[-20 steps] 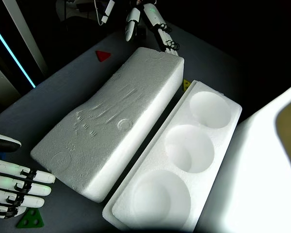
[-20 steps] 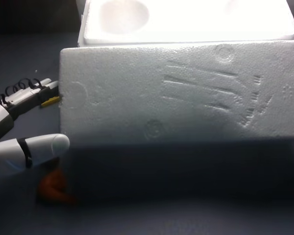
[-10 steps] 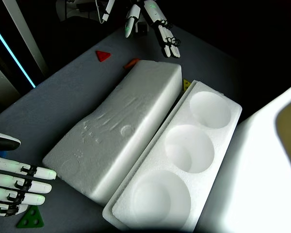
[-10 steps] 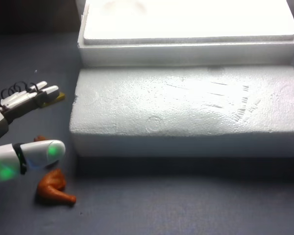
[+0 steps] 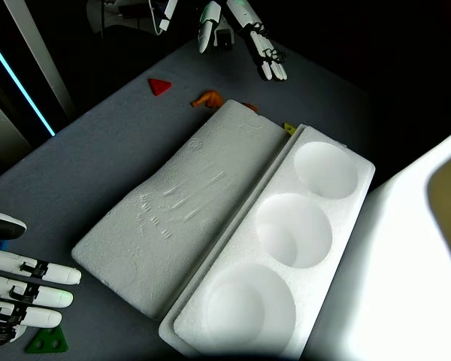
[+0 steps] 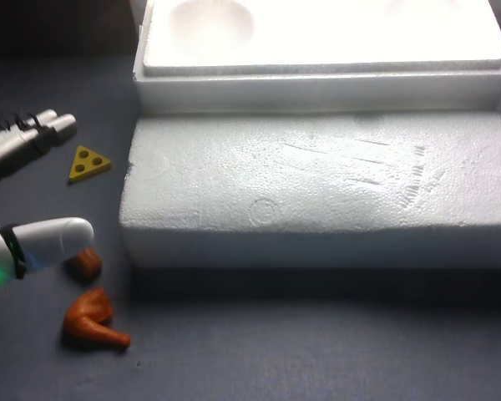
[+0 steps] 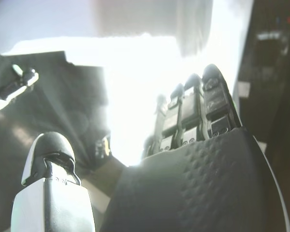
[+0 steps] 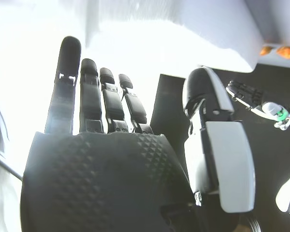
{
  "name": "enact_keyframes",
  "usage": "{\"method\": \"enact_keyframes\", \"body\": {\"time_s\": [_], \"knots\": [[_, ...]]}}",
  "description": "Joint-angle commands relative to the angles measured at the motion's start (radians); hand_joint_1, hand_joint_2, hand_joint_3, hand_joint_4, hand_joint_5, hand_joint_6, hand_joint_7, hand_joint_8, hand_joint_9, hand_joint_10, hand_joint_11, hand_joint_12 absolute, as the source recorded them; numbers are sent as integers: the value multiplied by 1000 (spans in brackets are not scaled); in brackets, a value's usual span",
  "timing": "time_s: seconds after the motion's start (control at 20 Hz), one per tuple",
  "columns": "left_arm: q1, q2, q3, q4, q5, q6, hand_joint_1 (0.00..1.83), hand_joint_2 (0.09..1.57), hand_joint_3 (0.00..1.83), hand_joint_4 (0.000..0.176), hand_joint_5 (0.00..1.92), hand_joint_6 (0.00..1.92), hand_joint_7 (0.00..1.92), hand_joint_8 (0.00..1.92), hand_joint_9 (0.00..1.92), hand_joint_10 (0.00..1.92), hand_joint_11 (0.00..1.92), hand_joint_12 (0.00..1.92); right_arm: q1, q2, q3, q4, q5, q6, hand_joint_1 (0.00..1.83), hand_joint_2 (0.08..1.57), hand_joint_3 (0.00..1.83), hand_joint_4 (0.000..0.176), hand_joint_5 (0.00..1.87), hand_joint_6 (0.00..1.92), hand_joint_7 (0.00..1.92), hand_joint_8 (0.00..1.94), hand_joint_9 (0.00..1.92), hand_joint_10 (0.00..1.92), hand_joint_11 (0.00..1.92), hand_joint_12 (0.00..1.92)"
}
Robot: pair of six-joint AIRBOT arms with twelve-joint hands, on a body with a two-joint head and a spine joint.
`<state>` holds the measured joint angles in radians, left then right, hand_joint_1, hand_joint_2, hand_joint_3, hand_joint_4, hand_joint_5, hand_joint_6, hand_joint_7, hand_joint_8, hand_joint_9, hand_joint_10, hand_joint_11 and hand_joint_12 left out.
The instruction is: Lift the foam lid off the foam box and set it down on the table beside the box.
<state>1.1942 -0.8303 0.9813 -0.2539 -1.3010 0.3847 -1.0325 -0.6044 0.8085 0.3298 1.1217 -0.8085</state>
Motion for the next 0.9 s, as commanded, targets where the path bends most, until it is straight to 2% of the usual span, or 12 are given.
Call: {"method": "enact_keyframes", "body": {"time_s": [0.0, 0.05, 0.1, 0.15, 0.2, 0.25, 0.45, 0.6, 0.65, 0.7, 0.8, 0.85], "knots": [[-16, 11, 0, -12, -147, 5, 249, 1068, 11, 0, 83, 0, 0, 0, 0, 0, 0, 0, 8, 11, 3, 7, 158, 6, 280, 1328, 1, 0, 0, 0, 0, 0, 0, 0, 0, 941], [-22, 13, 2, -10, -152, 9, 257, 1072, 11, 9, 29, 0, 0, 0, 0, 0, 0, 0, 13, 11, 5, 0, 169, 7, 284, 1322, 0, 0, 0, 0, 0, 0, 0, 0, 0, 839], [-41, 17, 8, -3, -156, 18, 292, 1087, 15, 40, 5, 0, 0, 0, 0, 0, 2, 1, 25, 7, 8, -17, 185, 7, 315, 1316, 1, 0, 0, 0, 0, 0, 0, 0, 0, 571], [-63, 17, 16, 6, -152, 24, 311, 1096, 15, 38, 0, 0, 0, 0, 0, 0, 11, 5, 33, 3, 12, -32, 193, 6, 338, 1305, 0, 0, 0, 0, 0, 0, 0, 0, 0, 175], [-91, 15, 25, 19, -138, 35, 315, 1099, 15, 44, 0, 0, 0, 0, 0, 0, 12, 6, 45, -4, 17, -46, 200, 6, 332, 1296, 0, 18, 0, 0, 0, 0, 0, 0, 0, 34], [-124, 11, 36, 38, -118, 41, 306, 1092, 9, 53, 0, 0, 0, 0, 0, 0, 8, 5, 61, -10, 22, -62, 202, 4, 367, 1304, 0, 0, 0, 0, 0, 0, 0, 0, 0, 6], [-273, -29, 88, 142, -4, 56, 326, 1109, 10, 33, 0, 0, 0, 0, 0, 0, 0, 0, 158, -58, 52, -119, 177, -15, 381, 1196, 0, 0, 0, 0, 0, 0, 0, 0, 0, 0], [-359, -52, 117, 219, 53, 56, 323, 1101, 3, 64, 0, 0, 0, 0, 0, 0, 0, 0, 264, -118, 94, -179, 106, -19, 480, 1292, 2, 0, 0, 0, 0, 0, 0, 0, 0, 0], [-386, -57, 124, 245, 71, 56, 316, 1108, 5, 55, 0, 0, 0, 0, 0, 0, 0, 0, 290, -132, 103, -194, 90, -20, 486, 1299, 6, 0, 0, 0, 0, 0, 0, 0, 0, 0], [-409, -64, 132, 266, 88, 55, 369, 1129, 12, 23, 21, 8, 0, 0, 0, 0, 0, 0, 319, -147, 113, -211, 69, -22, 451, 1306, 9, 0, 0, 0, 0, 0, 0, 0, 0, 0], [-459, -82, 152, 307, 123, 48, 355, 1131, 10, 56, 29, 10, 0, 0, 0, 0, 0, 0, 352, -176, 133, -231, 40, -24, 273, 1316, 13, 0, 0, 0, 0, 0, 0, 0, 0, 0], [-489, -97, 165, 329, 144, 42, 357, 1128, 7, 80, 33, 10, 0, 0, 0, 0, 0, 0, 366, -193, 145, -236, 30, -23, 210, 1315, 12, 0, 0, 0, 0, 0, 0, 0, 0, 0]]}}
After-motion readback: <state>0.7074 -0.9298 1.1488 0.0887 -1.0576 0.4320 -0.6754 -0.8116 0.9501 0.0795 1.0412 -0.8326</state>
